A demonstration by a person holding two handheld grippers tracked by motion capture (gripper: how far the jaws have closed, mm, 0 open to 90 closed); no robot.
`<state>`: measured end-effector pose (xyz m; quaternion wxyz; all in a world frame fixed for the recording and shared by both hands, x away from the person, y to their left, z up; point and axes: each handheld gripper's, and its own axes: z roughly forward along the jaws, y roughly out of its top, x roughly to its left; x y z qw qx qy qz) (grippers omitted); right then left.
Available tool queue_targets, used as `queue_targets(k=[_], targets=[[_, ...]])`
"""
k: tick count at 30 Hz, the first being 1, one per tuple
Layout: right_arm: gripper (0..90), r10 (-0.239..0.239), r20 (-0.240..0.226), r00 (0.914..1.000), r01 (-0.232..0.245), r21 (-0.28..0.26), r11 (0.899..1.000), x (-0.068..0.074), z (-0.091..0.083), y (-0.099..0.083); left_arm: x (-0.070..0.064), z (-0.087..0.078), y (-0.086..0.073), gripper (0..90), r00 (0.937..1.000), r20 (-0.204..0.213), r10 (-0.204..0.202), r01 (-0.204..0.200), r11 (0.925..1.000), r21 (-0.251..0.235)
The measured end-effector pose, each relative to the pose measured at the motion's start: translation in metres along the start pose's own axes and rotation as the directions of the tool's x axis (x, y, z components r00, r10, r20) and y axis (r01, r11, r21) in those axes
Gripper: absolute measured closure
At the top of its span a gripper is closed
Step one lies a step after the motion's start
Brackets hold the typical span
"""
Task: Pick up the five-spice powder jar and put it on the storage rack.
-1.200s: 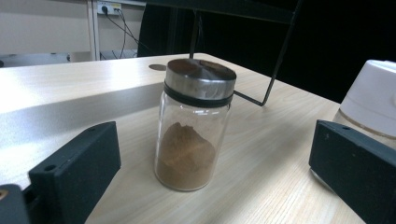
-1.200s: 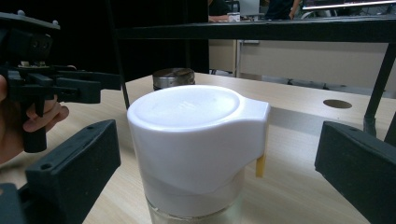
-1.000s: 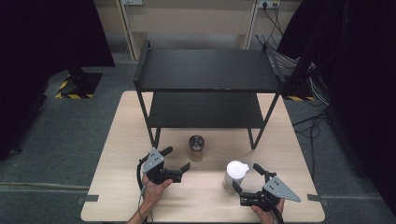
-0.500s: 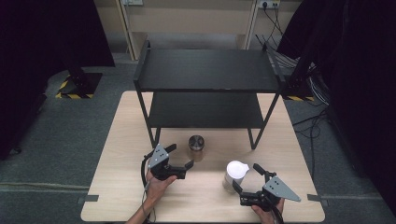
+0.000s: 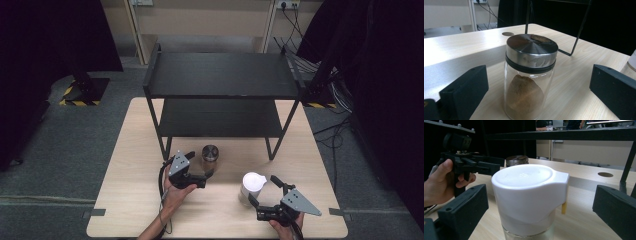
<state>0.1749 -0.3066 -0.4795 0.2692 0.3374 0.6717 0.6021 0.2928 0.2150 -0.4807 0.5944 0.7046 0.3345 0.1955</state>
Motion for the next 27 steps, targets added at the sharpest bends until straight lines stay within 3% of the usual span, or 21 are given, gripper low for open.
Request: queue_targets(k=[27], targets=[[0.4, -0.002, -0.003, 1.0000, 0.002, 0.002, 1.000, 0.000, 0.001, 0.000, -0.005, 0.027, 0.004, 1.3, 0.9999, -0.011, 0.010, -0.010, 0.9999, 0.012]])
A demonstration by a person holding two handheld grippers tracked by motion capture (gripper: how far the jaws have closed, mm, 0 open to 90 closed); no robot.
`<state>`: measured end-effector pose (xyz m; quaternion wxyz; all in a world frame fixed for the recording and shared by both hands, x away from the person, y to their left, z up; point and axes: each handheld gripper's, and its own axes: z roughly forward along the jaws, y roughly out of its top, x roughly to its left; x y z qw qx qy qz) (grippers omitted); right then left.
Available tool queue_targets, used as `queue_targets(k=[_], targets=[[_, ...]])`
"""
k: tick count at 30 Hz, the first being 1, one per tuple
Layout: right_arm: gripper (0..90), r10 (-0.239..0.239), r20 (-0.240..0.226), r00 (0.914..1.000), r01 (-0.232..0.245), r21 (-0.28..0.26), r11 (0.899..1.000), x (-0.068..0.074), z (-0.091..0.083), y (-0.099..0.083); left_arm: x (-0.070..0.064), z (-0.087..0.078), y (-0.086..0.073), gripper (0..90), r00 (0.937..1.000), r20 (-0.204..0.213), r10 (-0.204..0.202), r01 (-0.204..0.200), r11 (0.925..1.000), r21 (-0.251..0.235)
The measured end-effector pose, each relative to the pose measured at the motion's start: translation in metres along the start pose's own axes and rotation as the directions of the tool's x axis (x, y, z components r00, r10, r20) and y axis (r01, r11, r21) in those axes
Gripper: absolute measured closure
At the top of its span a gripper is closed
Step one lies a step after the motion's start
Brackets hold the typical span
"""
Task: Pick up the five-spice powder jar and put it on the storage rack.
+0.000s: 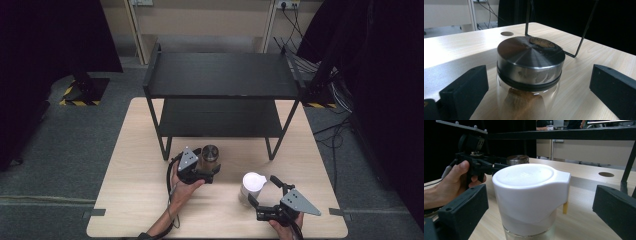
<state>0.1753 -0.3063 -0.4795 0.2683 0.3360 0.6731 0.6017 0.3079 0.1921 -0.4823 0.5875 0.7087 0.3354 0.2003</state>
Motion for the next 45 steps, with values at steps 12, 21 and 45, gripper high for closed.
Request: queue_targets(k=[12, 21, 45], targets=[[0.4, 0.000, -0.001, 1.0000, 0.000, -0.002, 1.000, 0.000, 0.000, 0.000, -0.002, 0.013, 0.000, 4.5, 0.9995, -0.030, -0.008, 0.008, 0.9998, 0.017], [0.4, -0.001, -0.002, 1.0000, 0.001, 0.001, 1.000, 0.000, 0.000, 0.000, -0.004, 0.018, 0.000, 12.0, 0.9991, -0.041, 0.005, -0.003, 0.9993, 0.038], [0.5, -0.001, -0.010, 1.0000, 0.001, 0.008, 1.000, -0.001, 0.001, 0.001, -0.014, 0.020, 0.003, 30.2, 0.9943, -0.095, 0.048, -0.042, 0.9975, 0.057]])
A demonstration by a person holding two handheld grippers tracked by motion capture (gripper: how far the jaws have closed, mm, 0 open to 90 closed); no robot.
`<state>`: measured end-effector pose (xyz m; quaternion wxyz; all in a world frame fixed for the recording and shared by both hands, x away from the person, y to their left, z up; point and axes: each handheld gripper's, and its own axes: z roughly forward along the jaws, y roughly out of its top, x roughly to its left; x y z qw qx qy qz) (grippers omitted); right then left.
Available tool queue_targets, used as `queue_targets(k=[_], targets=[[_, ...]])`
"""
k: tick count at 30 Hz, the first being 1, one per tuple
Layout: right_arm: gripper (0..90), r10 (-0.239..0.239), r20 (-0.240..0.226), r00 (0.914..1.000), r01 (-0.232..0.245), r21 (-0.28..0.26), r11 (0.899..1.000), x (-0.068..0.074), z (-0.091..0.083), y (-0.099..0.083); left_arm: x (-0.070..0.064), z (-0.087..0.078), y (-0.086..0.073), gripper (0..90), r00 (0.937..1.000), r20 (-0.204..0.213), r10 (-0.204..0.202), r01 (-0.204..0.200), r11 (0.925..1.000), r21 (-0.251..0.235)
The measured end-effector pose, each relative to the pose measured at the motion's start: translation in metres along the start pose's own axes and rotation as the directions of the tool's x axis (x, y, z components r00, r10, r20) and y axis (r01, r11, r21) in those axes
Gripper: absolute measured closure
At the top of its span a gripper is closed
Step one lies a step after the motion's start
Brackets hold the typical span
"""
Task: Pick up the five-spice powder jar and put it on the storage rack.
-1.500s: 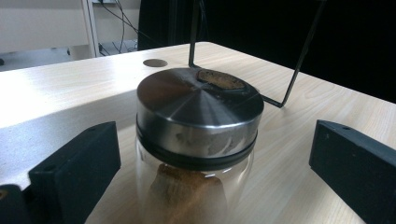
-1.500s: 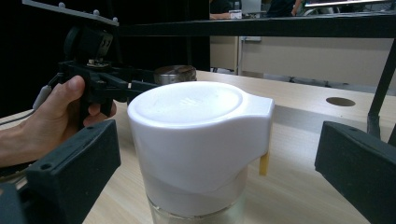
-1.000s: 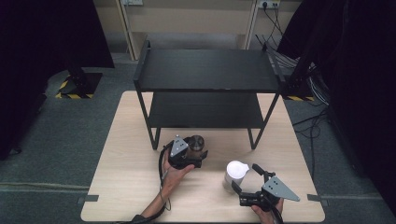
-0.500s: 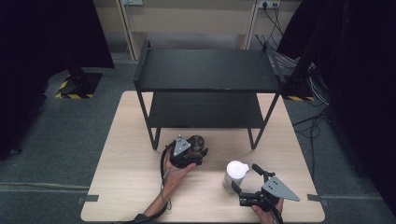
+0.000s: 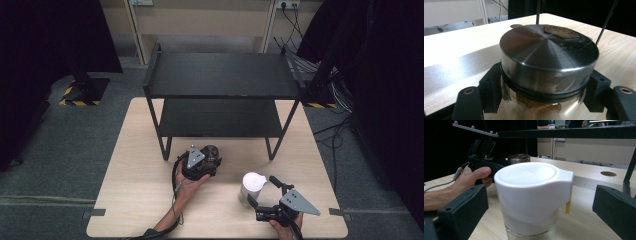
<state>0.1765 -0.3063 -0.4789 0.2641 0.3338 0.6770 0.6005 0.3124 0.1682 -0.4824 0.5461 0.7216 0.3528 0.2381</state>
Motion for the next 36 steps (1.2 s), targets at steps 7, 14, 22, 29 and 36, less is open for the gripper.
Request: queue_targets(k=[7, 14, 22, 29, 36], targets=[[0.5, 0.001, 0.000, 1.0000, -0.001, -0.002, 1.000, 0.000, 0.000, 0.000, 0.003, -0.007, -0.003, 30.3, 0.9997, 0.002, -0.025, 0.025, 0.9993, -0.029], [0.5, 0.005, 0.001, 1.0000, -0.005, -0.004, 1.000, -0.001, -0.001, 0.000, 0.002, -0.013, 0.005, 30.3, 0.9997, 0.024, -0.001, 0.002, 0.9998, -0.019], [0.5, 0.000, 0.002, 1.0000, 0.000, -0.003, 1.000, -0.001, 0.000, 0.000, 0.008, -0.029, 0.010, 30.3, 0.9967, 0.081, -0.002, 0.006, 0.9988, -0.048], [0.5, 0.000, 0.002, 1.0000, 0.000, -0.002, 1.000, -0.001, 0.000, 0.000, 0.008, -0.044, 0.015, 30.4, 0.9955, 0.095, -0.001, 0.006, 0.9985, -0.054], [0.5, -0.003, 0.000, 1.0000, 0.003, -0.001, 1.000, -0.001, 0.000, 0.000, 0.007, -0.053, 0.020, 30.4, 0.9939, 0.110, 0.012, -0.005, 0.9981, -0.062]])
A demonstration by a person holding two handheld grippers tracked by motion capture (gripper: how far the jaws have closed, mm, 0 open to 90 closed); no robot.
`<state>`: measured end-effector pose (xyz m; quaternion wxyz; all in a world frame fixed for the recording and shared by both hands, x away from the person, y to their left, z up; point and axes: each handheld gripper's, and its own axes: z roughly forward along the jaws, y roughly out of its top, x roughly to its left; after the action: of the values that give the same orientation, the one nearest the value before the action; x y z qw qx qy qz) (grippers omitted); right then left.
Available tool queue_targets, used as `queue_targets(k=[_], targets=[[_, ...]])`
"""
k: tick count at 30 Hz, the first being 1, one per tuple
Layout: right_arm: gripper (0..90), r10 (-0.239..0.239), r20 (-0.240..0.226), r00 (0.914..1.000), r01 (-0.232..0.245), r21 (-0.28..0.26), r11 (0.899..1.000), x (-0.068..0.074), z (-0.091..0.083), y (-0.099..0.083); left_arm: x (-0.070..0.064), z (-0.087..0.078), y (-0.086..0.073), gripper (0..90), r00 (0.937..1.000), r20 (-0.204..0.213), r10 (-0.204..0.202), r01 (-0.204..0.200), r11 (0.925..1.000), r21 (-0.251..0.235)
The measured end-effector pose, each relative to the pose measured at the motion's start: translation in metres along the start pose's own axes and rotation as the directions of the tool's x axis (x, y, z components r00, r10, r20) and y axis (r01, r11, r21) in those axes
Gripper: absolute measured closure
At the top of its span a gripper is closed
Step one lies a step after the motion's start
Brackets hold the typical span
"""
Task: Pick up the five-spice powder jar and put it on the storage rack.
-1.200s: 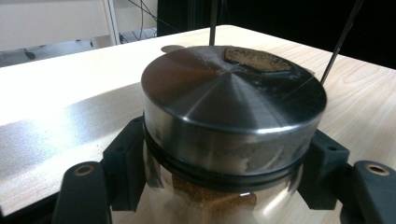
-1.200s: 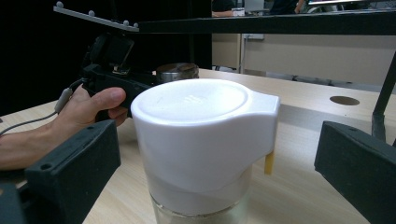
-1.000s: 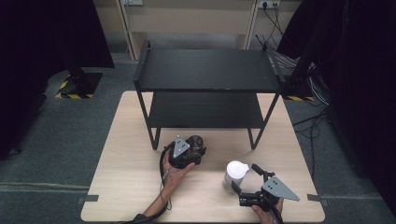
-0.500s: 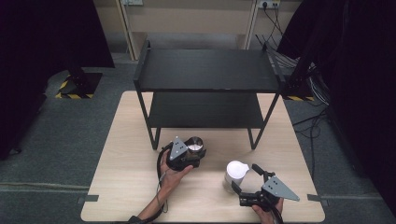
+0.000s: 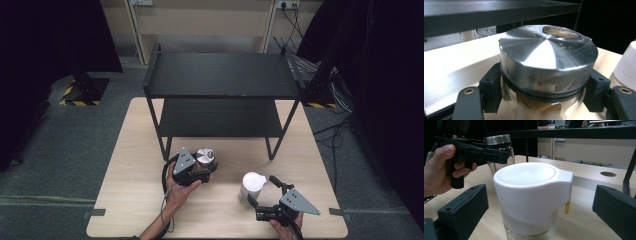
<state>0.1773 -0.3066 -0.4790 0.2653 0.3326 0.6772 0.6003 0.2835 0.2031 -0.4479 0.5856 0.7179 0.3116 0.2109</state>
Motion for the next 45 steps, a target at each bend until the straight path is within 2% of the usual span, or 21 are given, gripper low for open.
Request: queue_targets(k=[8, 12, 21, 31, 41, 43, 45], targets=[[0.5, -0.001, 0.001, 1.0000, 0.001, -0.001, 1.000, 0.000, 0.000, 0.000, 0.001, -0.007, 0.010, 30.4, 0.9995, 0.031, -0.011, 0.012, 0.9999, -0.006], [0.5, -0.001, 0.001, 1.0000, 0.001, -0.001, 1.000, 0.000, 0.000, 0.000, 0.000, -0.010, 0.017, 30.4, 0.9992, 0.041, 0.002, -0.002, 1.0000, -0.002], [0.5, 0.000, 0.001, 1.0000, 0.000, -0.001, 1.000, 0.000, 0.000, 0.000, 0.001, -0.016, 0.031, 30.4, 0.9975, 0.070, -0.009, 0.008, 1.0000, 0.003], [0.5, 0.001, 0.001, 1.0000, -0.001, 0.000, 1.000, 0.000, 0.000, 0.000, 0.003, -0.024, 0.047, 30.4, 0.9969, 0.079, 0.003, -0.002, 0.9999, -0.012], [0.5, 0.004, 0.000, 1.0000, -0.004, 0.000, 1.000, 0.000, 0.000, 0.000, 0.008, -0.029, 0.075, 30.5, 0.9958, 0.091, 0.003, -0.002, 0.9999, -0.016], [0.5, 0.003, 0.000, 1.0000, -0.003, 0.001, 1.000, 0.000, 0.000, 0.000, 0.011, -0.030, 0.084, 30.5, 0.9948, 0.101, -0.006, 0.007, 0.9999, -0.012], [0.5, 0.004, 0.001, 1.0000, -0.004, 0.001, 1.000, 0.000, 0.000, 0.000, 0.012, -0.030, 0.094, 30.5, 0.9939, 0.111, 0.002, -0.002, 1.0000, 0.004]])
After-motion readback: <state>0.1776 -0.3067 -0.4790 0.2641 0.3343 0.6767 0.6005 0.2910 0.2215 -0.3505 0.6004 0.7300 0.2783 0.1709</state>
